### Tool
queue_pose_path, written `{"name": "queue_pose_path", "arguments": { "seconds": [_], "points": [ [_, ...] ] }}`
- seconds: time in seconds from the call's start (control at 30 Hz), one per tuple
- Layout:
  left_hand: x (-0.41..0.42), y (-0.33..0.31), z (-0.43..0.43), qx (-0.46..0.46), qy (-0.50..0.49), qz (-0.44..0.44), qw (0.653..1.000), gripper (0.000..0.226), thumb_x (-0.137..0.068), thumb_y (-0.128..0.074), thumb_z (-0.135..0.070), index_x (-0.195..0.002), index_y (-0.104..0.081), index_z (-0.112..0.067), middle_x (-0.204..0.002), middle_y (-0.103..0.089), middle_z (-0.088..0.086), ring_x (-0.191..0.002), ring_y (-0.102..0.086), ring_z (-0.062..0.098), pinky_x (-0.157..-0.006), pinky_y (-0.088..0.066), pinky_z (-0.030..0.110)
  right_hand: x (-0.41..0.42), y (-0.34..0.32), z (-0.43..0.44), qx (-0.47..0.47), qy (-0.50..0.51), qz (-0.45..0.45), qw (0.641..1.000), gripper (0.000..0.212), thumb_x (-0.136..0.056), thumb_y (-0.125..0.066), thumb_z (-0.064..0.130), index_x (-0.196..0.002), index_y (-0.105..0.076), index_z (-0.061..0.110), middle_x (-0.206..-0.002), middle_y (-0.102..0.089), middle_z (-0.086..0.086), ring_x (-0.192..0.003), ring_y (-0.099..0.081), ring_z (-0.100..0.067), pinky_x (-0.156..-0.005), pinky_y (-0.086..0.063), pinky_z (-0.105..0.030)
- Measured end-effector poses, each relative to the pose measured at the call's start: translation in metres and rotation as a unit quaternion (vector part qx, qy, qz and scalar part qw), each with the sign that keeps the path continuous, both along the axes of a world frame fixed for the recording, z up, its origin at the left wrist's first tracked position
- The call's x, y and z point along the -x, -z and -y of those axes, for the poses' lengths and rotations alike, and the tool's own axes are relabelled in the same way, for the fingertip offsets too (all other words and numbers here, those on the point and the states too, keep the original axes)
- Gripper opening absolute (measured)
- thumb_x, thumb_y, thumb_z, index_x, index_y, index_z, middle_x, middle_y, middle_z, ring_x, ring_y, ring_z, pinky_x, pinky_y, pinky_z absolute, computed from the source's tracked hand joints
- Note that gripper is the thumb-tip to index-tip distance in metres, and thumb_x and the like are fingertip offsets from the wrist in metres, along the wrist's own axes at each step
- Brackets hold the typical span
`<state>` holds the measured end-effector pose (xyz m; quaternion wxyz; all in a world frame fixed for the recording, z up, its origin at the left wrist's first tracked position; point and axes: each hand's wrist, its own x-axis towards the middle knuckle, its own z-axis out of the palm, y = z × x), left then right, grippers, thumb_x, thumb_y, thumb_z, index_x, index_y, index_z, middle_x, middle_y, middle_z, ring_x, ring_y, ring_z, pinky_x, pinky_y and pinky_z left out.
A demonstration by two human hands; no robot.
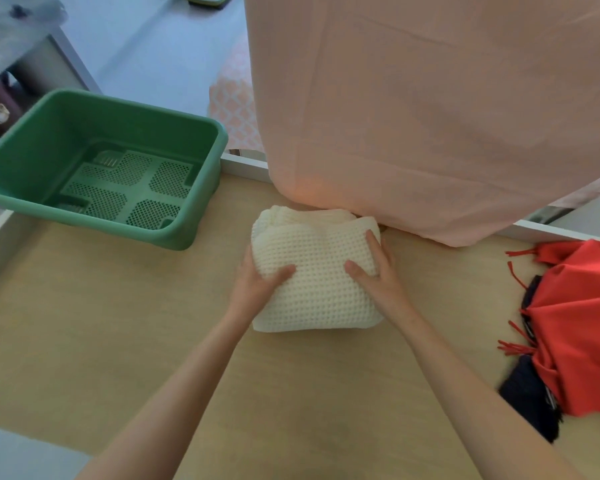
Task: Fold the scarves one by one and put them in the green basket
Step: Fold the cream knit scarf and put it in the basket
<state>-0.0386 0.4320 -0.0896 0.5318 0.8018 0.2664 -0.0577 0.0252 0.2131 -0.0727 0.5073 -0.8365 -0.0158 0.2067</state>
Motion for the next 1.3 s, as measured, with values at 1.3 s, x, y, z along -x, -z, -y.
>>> {"name": "queue_pose_path", "arguments": {
  "seconds": [1.3],
  "points": [
    [0.071, -0.031, -0.034, 0.246, -0.105, -0.083, 0.960, 0.095, -0.057, -0.068, -0.074, -0.133, -0.038, -0.026, -0.119, -0.059, 0.000, -0.103, -0.063, 0.020, -0.087, -0.054, 0.044, 0.090, -0.009, -0.024, -0.144, 0.050, -0.174, 0.973, 0.072, -0.087, -0.053, 0.045, -0.146, -0.013, 0.047, -0.142, -0.041, 0.020, -0.121, -0.047, -0.002, -0.108, -0.035, -0.033]
  ]
}}
